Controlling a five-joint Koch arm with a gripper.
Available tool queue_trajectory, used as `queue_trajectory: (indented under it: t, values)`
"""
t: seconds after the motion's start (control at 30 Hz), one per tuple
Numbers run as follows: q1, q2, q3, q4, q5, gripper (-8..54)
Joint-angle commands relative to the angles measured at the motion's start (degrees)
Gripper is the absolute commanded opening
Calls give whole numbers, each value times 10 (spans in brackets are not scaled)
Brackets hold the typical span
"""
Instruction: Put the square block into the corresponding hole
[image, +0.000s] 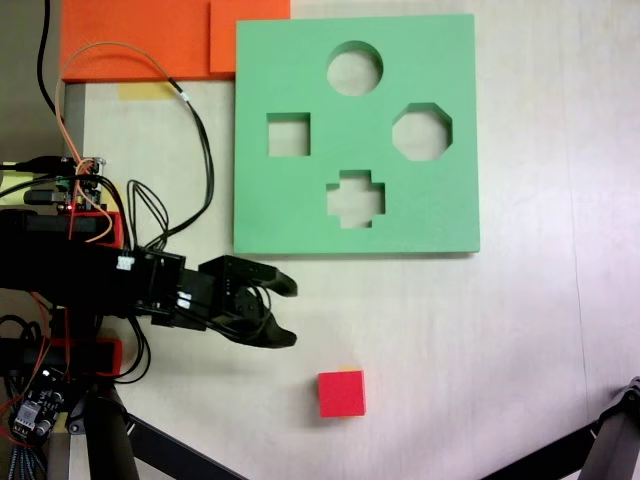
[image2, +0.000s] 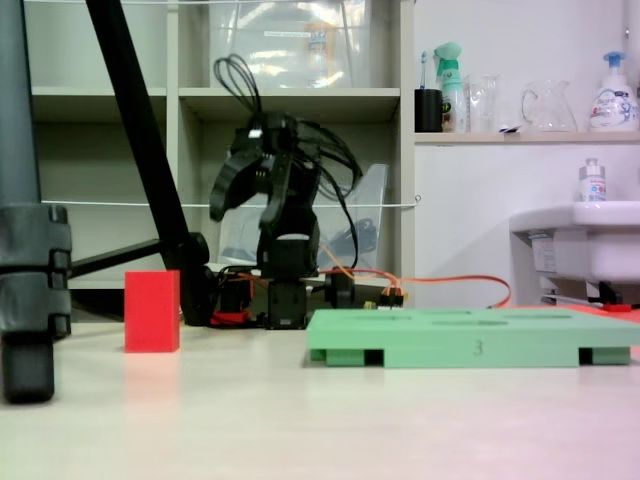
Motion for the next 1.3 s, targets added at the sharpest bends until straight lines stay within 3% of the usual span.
queue_trajectory:
  t: [0.0,0.03,0.1,0.17,0.47,0.8,1.27]
  values:
    - [32,-44,-83,63,-12,246]
    - [33,-70,-109,83,-29,298]
    - [42,-128,-160,113,-36,464]
    - [51,-156,-172,117,-36,509]
    - [82,-319,-268,133,-61,510]
    - [110,-439,-285,133,-69,510]
    - [122,-468,-287,104,-70,508]
